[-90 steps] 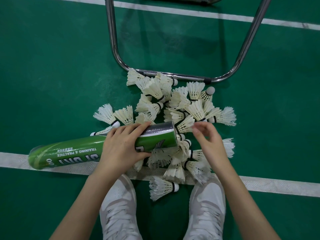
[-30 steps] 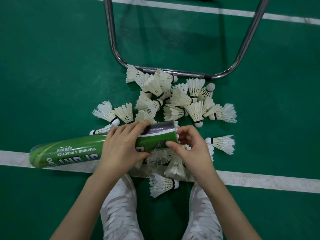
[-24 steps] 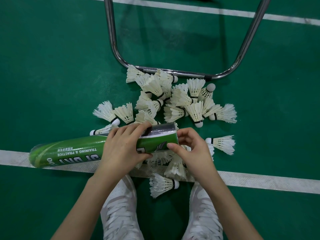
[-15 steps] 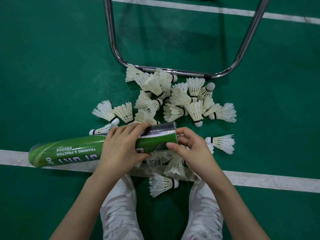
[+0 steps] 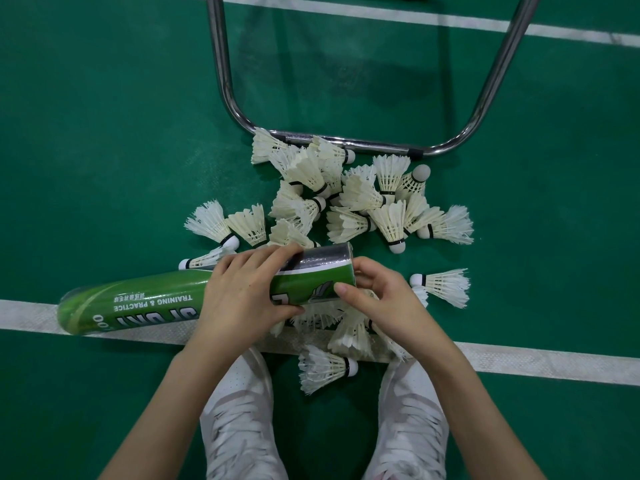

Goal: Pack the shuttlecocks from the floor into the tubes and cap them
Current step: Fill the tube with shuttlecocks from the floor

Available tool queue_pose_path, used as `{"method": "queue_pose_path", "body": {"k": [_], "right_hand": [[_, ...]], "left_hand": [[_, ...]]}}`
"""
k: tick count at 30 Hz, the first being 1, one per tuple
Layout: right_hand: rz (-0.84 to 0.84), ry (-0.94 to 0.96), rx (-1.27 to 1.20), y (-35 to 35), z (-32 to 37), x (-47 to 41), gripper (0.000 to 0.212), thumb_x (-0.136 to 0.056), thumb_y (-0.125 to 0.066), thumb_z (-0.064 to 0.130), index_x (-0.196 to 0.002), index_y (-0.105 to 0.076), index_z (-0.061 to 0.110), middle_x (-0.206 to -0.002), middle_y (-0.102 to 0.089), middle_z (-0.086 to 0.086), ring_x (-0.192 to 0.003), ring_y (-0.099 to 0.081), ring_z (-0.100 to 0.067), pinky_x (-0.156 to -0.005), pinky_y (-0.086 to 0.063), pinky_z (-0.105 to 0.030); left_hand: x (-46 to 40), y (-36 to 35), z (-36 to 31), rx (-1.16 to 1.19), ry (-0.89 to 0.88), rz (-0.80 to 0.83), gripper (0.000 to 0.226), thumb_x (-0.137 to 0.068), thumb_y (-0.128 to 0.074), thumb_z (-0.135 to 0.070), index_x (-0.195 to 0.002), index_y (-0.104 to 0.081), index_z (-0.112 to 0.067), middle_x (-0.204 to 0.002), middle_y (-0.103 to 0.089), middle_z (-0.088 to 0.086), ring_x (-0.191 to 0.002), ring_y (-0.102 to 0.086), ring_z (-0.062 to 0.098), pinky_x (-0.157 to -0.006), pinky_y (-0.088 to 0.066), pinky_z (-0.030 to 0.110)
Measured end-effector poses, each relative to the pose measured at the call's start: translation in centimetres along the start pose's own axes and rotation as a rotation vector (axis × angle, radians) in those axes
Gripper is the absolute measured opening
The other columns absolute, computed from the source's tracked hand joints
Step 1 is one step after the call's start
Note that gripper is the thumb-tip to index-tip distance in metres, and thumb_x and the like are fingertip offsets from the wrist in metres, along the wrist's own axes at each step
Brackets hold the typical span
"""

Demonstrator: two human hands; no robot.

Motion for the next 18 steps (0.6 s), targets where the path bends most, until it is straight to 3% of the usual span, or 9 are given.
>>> {"method": "queue_pose_path", "body": {"k": [9, 12, 15, 18], "right_hand": [[-0.148, -0.004, 0.069, 4.5, -0.2, -0.9, 0.02, -0.079, -0.07, 0.016, -0.097, -0.063, 0.02, -0.1, -0.07, 0.007, -0.095, -0.064, -0.006, -0.085, -0.051, -0.024], [-0.284, 0.029, 0.335, 6.5, -0.7, -2.3, 0.019, -0.082, -0.068, 0.015, -0.098, -0.062, 0.023, -0.102, -0.065, 0.011, -0.1, -0.059, -0.006, -0.09, -0.047, -0.026], [-0.366, 0.062, 0.634, 8.2, -0.7, -4.3, 0.033, -0.084, -0.065, 0.014, -0.116, -0.057, 0.021, -0.12, -0.058, 0.004, -0.116, -0.047, -0.013, -0.1, -0.038, -0.029], [-0.355, 0.097, 0.751, 8.9, -0.4, -6.1, 0.047, -0.085, -0.061, 0.006, -0.129, -0.048, 0.017, -0.135, -0.048, -0.002, -0.129, -0.033, -0.016, -0.101, -0.022, -0.018]], "left_hand": [[-0.4, 0.2, 0.3, 0.004, 0.015, -0.018, 0.084, -0.053, -0.08, -0.051, -0.124, -0.037, -0.037, -0.119, -0.06, -0.006, -0.106, -0.057, 0.024, -0.09, -0.04, 0.04], [-0.3, 0.2, 0.2, -0.003, 0.012, -0.026, 0.085, -0.052, -0.081, -0.051, -0.124, -0.036, -0.037, -0.119, -0.061, -0.006, -0.104, -0.058, 0.024, -0.09, -0.04, 0.04], [-0.3, 0.2, 0.1, -0.004, 0.007, -0.031, 0.086, -0.051, -0.082, -0.049, -0.124, -0.037, -0.037, -0.117, -0.062, -0.005, -0.103, -0.058, 0.024, -0.088, -0.041, 0.04], [-0.2, 0.2, 0.0, -0.006, 0.02, -0.021, 0.087, -0.051, -0.083, -0.049, -0.124, -0.037, -0.038, -0.119, -0.061, -0.005, -0.105, -0.058, 0.024, -0.09, -0.04, 0.042]]}}
Point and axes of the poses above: each hand's wrist, its own x-axis away from the middle knuckle, its own y-axis out of the back of the hand, z = x × y, the point moved 4 cm from there along -x, towards the middle knuckle
